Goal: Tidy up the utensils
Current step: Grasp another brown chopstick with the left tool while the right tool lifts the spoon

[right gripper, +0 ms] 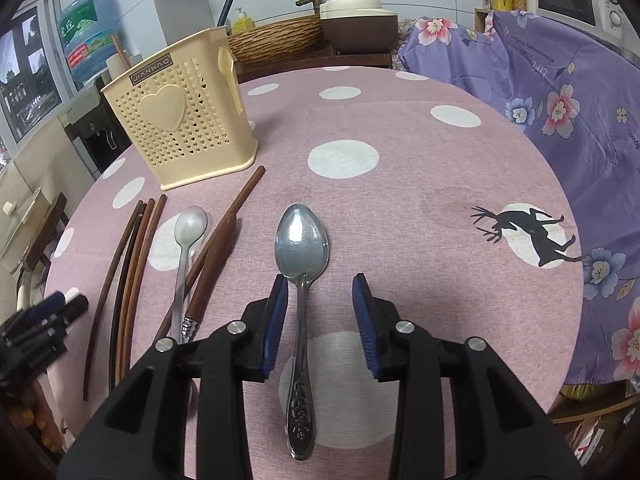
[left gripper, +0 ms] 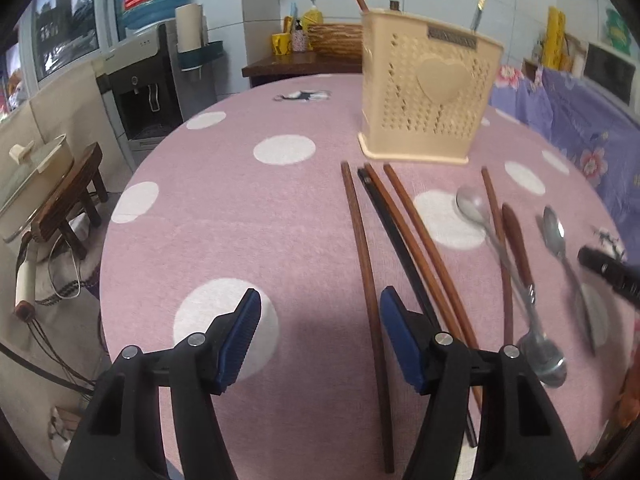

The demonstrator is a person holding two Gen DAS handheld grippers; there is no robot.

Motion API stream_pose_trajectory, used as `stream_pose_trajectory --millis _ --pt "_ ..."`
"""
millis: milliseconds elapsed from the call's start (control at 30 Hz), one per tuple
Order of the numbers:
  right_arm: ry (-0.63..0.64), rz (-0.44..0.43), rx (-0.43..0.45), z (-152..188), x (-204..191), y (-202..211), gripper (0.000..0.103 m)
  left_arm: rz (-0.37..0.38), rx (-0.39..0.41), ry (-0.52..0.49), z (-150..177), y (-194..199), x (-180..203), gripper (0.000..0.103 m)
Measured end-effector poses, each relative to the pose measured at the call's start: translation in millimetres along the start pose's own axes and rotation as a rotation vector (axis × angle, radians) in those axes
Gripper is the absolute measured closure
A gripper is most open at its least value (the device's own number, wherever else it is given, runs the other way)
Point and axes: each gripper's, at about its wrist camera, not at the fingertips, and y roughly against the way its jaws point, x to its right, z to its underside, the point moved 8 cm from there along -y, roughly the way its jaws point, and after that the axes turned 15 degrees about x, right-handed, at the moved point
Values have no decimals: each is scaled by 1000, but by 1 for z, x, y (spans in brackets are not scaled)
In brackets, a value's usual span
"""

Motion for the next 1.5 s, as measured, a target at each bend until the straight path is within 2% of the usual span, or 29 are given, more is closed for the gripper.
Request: stream_pose_trajectory --millis 267,367,500,800,900,1100,1200,1333,1500 --pt "83 -39 -57 1 -17 -17 68 11 -6 6 -13 -15 -2 41" --pt "122 -24 -90 4 -19 -26 60 17 -14 19 -11 -17 -4 41" --pt "117 -24 -98 2 -19 -37 59 8 -16 27 -10 -17 -10 41" --pt "158 59 -91 -6 -25 -56 59 5 -15 43 -11 -18 -15 41" --pt "153 64 -92 -7 -26 -57 65 11 -15 35 -13 -20 -13 41" --pt "146 64 -89 -8 -24 -56 65 35 -44 37 -19 -34 -5 41" --pt "147 60 -88 -8 -24 -56 65 51 -35 -1 -28 -43 10 41" --pt "146 54 -87 -8 -24 -56 65 48 -67 -33 -30 -61 20 57" --pt "146 52 -87 -8 -24 -56 65 31 -114 -35 -31 -83 18 66"
